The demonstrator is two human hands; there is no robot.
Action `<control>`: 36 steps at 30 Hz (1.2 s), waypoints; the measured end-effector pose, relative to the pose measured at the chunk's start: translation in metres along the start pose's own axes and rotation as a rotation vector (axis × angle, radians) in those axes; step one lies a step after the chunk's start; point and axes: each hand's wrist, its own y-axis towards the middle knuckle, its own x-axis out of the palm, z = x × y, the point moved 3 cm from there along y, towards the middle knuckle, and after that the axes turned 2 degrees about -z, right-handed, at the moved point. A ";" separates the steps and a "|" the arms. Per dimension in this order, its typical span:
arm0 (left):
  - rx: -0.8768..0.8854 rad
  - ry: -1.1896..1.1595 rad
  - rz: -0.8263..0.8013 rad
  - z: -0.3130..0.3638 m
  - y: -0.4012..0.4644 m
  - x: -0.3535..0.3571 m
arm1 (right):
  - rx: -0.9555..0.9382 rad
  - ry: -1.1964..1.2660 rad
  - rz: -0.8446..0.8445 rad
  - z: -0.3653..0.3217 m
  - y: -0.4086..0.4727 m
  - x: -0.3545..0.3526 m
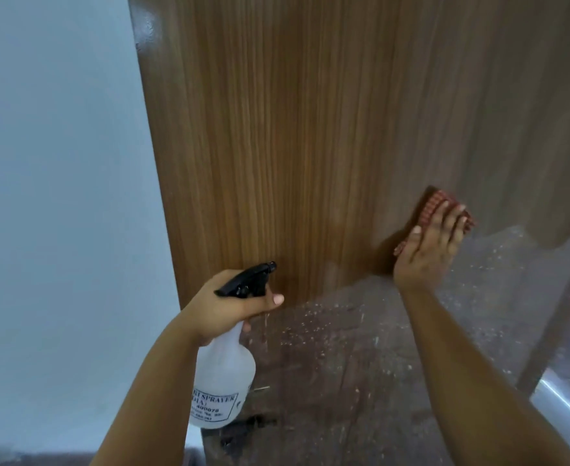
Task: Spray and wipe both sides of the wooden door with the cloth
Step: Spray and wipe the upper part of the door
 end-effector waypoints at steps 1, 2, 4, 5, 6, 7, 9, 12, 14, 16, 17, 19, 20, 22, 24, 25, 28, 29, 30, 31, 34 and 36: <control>0.002 -0.008 -0.013 0.000 0.003 0.004 | 0.108 0.043 0.056 -0.001 0.006 0.000; 0.002 -0.024 -0.027 0.000 0.005 0.008 | 0.216 0.052 0.102 -0.011 0.004 0.004; 0.014 -0.045 -0.054 0.002 0.009 0.016 | 0.190 -0.046 0.063 -0.025 -0.029 0.035; 0.023 -0.060 -0.063 0.004 0.009 0.019 | 0.066 -0.097 -0.076 -0.037 -0.060 0.053; 0.032 -0.076 -0.072 0.007 0.010 0.022 | -0.118 -0.155 -0.266 -0.045 -0.099 0.074; 0.039 -0.091 -0.077 0.010 0.011 0.024 | -0.320 -0.205 -0.410 -0.054 -0.139 0.088; 0.041 -0.078 -0.117 0.016 0.013 0.028 | -0.733 -0.258 -0.504 -0.061 -0.197 0.092; 0.032 -0.045 -0.161 0.025 0.016 0.037 | -1.049 -0.299 -0.472 -0.076 -0.188 0.060; 0.024 -0.003 -0.145 0.028 0.020 0.045 | -0.861 -0.314 -0.404 -0.058 -0.145 0.045; 0.015 0.040 -0.134 0.029 0.026 0.054 | -0.458 -0.280 -0.279 -0.010 -0.088 0.031; 0.007 0.048 -0.136 0.029 0.029 0.059 | -0.241 -0.185 -0.189 0.020 -0.060 0.020; 0.001 0.056 -0.147 0.032 0.037 0.072 | 0.137 0.008 -0.084 0.083 -0.014 -0.003; 0.007 0.064 -0.152 0.035 0.040 0.078 | 0.285 0.072 -0.060 0.102 0.001 -0.012; 0.005 0.075 -0.144 0.038 0.050 0.095 | 0.495 0.133 -0.027 0.120 0.013 -0.019; -0.007 0.069 -0.116 0.041 0.064 0.113 | 0.523 0.151 -0.015 0.115 0.009 -0.017; -0.013 0.076 -0.110 0.043 0.070 0.122 | 0.493 0.167 -0.022 0.112 0.004 -0.016; -0.024 0.116 -0.099 0.044 0.098 0.161 | 0.469 0.310 -0.023 0.129 -0.001 -0.021; -0.028 0.127 -0.079 0.043 0.107 0.173 | 0.519 0.405 0.003 0.140 0.001 -0.025; -0.029 0.135 -0.059 0.042 0.115 0.185 | 0.607 0.509 0.051 0.150 0.005 -0.033; -0.033 0.143 -0.046 0.042 0.124 0.199 | 0.726 0.596 0.113 0.162 0.014 -0.042; -0.052 0.171 -0.054 0.044 0.144 0.239 | 1.022 0.756 0.218 0.189 0.045 -0.075; -0.060 0.180 -0.077 0.048 0.155 0.266 | 1.056 0.818 0.268 0.209 0.061 -0.096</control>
